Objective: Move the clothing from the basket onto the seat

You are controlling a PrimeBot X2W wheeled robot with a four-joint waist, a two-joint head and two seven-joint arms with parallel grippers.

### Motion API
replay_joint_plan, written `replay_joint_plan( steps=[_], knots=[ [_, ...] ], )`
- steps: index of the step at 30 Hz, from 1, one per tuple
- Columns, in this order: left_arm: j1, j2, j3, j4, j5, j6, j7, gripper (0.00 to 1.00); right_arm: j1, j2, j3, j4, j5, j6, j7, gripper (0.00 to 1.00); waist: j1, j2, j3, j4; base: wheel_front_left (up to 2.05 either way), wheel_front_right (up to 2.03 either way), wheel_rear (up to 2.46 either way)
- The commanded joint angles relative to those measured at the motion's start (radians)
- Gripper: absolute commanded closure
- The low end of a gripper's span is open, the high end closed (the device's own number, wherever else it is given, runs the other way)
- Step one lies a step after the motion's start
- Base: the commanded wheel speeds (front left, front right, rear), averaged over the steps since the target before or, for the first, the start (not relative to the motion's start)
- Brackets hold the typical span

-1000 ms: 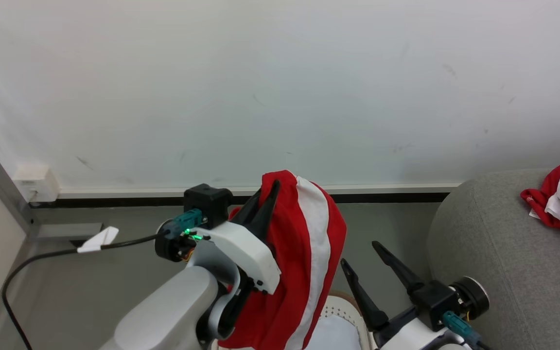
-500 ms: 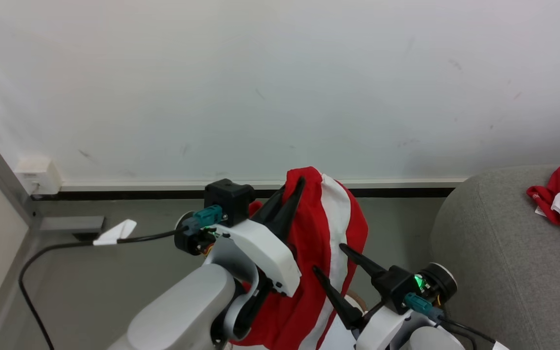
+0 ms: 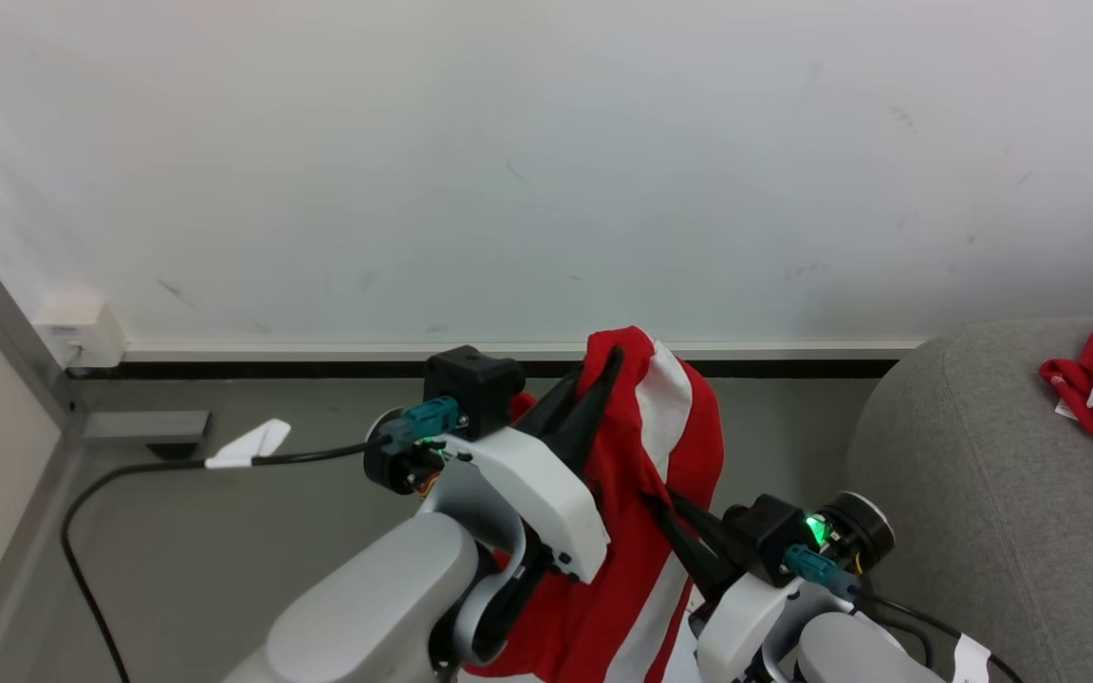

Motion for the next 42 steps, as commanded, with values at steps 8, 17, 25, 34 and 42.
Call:
replay_joint_plan(
  steps=[8, 17, 25, 34, 42],
  knots=[
    [0.003, 0.013, -0.002, 0.018, -0.010, 0.004, -0.011, 1.00, -0.018, -0.002, -0.043, -0.014, 0.007, -0.003, 0.001, 1.00, -0.0001, -0.0001, 0.002, -0.008, 0.00, 0.00, 0.00],
    [0.002, 0.017, -0.021, 0.034, 0.012, 0.013, -0.005, 0.00, -0.019, -0.002, -0.125, -0.036, -0.016, -0.003, 0.001, 1.00, -0.0001, -0.0001, 0.001, -0.012, 0.00, 0.00, 0.00],
    [0.008, 0.022, -0.030, 0.037, 0.010, 0.012, 0.001, 0.00, -0.026, -0.002, -0.190, -0.049, -0.042, -0.003, 0.001, 1.00, -0.0001, -0.0001, -0.002, -0.012, 0.00, 0.00, 0.00],
    [0.015, 0.025, -0.038, 0.034, 0.006, 0.014, 0.001, 0.00, -0.025, -0.002, -0.255, -0.071, -0.072, -0.003, 0.001, 1.00, -0.0001, -0.0001, -0.005, -0.023, 0.00, 0.00, 0.00],
    [0.019, 0.032, -0.042, 0.033, 0.003, 0.012, -0.002, 0.00, -0.031, -0.002, -0.300, -0.097, -0.094, -0.003, 0.001, 1.00, -0.0001, -0.0001, -0.002, -0.042, 0.00, 0.00, 0.00]
  ],
)
